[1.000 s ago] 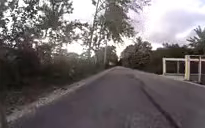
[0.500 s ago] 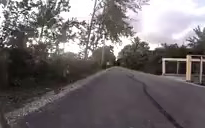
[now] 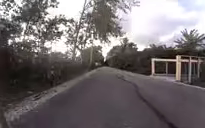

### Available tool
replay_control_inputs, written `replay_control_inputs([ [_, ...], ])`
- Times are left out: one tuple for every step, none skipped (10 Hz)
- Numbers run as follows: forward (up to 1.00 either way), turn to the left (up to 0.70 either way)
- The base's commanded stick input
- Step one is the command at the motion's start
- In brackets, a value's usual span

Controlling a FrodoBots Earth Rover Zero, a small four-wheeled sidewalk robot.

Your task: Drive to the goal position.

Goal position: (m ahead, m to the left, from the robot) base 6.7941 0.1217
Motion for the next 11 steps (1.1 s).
replay_control_inputs([
  [0.7, -0.17],
  [0.7, -0.01],
  [0.7, 0.0],
  [0.7, 0.0],
  [0.7, 0.0],
  [0.7, 0.0],
  [0.7, 0.0],
  [0.7, 0.28],
  [0.7, 0.32],
  [0.7, 0.34],
  [0.7, 0.35],
])
